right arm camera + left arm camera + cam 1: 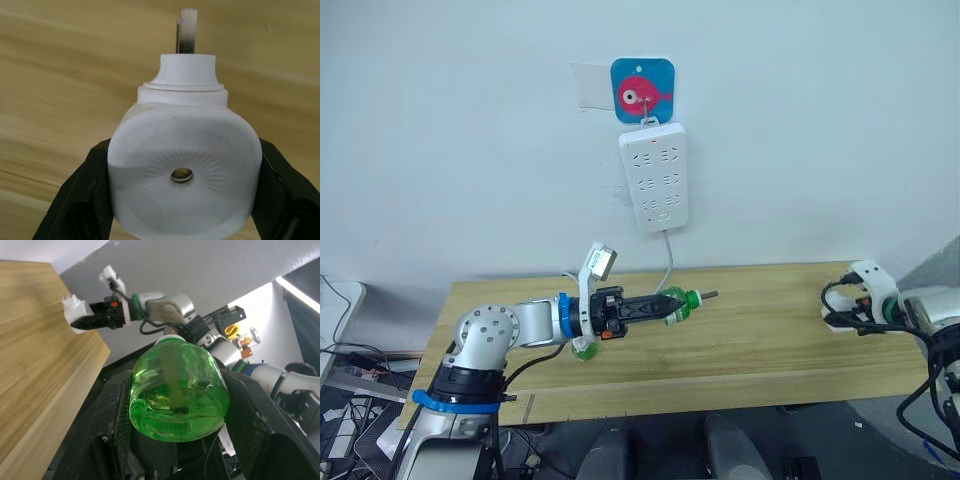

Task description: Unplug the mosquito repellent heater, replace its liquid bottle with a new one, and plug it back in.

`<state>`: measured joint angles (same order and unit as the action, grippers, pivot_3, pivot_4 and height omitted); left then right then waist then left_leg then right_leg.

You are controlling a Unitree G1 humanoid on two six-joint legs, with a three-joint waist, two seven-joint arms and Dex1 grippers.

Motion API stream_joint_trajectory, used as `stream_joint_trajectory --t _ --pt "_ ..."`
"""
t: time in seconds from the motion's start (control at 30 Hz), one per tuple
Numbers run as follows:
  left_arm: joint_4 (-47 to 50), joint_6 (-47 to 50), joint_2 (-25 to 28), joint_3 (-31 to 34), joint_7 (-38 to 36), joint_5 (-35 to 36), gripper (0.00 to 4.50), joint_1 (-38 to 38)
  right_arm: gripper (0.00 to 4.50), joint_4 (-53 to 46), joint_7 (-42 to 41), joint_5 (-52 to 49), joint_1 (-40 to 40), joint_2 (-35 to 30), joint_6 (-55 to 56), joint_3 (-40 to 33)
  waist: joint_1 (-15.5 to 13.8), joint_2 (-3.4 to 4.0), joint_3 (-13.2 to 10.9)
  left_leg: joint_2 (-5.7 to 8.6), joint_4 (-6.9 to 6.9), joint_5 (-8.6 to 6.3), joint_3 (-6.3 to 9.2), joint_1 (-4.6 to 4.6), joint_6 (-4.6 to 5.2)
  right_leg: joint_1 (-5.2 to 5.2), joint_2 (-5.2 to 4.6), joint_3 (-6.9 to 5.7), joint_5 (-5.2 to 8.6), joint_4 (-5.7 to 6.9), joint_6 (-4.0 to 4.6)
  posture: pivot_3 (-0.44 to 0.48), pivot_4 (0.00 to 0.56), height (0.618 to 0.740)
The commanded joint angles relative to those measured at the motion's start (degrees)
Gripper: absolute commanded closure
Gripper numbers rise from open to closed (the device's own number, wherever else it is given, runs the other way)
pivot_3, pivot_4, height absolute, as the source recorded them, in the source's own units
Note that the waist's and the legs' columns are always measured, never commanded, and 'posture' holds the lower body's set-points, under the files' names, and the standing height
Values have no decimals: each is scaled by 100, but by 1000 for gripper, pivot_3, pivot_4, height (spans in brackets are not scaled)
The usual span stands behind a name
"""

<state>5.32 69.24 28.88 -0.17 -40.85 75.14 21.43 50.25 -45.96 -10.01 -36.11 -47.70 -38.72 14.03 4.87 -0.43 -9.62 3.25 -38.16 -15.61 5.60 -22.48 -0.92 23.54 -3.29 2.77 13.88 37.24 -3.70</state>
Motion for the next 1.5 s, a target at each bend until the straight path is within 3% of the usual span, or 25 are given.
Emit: stream_joint_trajectory --t 0.03,0.27,0.33,0.43,0.6,0.8,0.93,1.07,1.17,1.33,1.5 --pt "297 -17 15 54 -203 -77 2253 -43 1506 449 153 192 -308 93 102 -314 -1 0 0 1 0 0 0 1 1 -1 0 1 0 1 0 -82 171 740" --pt "288 -29 -37 105 -263 -302 2253 -60 1506 1046 173 433 -563 275 244 -560 -11 0 0 3 0 -1 6 1 2 -6 0 -4 0 -3 0 -77 173 740" --pt "289 -20 -36 111 -296 -329 2253 -65 768 1102 121 442 -603 298 220 -645 -11 0 0 3 0 -1 6 1 2 -6 0 -4 0 -3 0 -79 174 740" --pt "277 -29 -40 104 -330 -386 2253 -61 49 1082 5 491 -639 280 157 -719 -8 0 0 3 0 -1 5 1 2 -7 0 -3 0 -3 0 -81 173 740" --pt "205 -45 -69 116 -394 -466 2253 8 49 744 -295 526 -596 82 -22 -778 -5 1 0 2 0 -11 4 4 20 -9 1 -3 0 -2 0 -98 171 740" --pt "189 -187 -76 211 -469 -622 2253 -10 49 -1232 -801 85 -206 -494 -1222 -1142 -8 4 -2 3 0 -12 9 3 21 -8 0 -6 0 -3 0 -124 172 740" --pt "398 -958 -249 198 -428 -1221 2253 -54 49 -3238 -539 -751 246 -449 -2815 -2217 1 4 -2 -1 1 -13 13 3 21 -10 1 -9 0 -5 0 -152 178 740" --pt "469 -3213 -818 -245 -70 -3138 2253 19 49 -5358 -24 -2211 460 1121 -5030 -4499 -4 3 -2 -7 3 -13 11 8 20 -15 3 -8 -1 -8 1 -164 183 740" --pt "282 -4540 -1076 -602 3 -4287 2253 98 49 -6186 783 -3350 647 2254 -5378 -5496 -64 3 -3 -7 9 -13 22 5 19 -20 2 -16 -4 -19 5 -167 186 740" --pt "-115 -5716 -1604 -936 191 -5220 2253 323 49 -7194 2854 -4469 445 4394 -5378 -6173 -126 6 -3 16 10 -14 14 -11 21 -1 -27 -10 -7 -16 0 -174 184 740" --pt "-142 -6018 -1878 -1153 123 -5521 2253 318 49 -7523 4116 -4822 255 5546 -5378 -6349 -71 10 -3 16 9 -14 14 -11 22 7 -28 -16 -9 -4 -2 -174 183 740"
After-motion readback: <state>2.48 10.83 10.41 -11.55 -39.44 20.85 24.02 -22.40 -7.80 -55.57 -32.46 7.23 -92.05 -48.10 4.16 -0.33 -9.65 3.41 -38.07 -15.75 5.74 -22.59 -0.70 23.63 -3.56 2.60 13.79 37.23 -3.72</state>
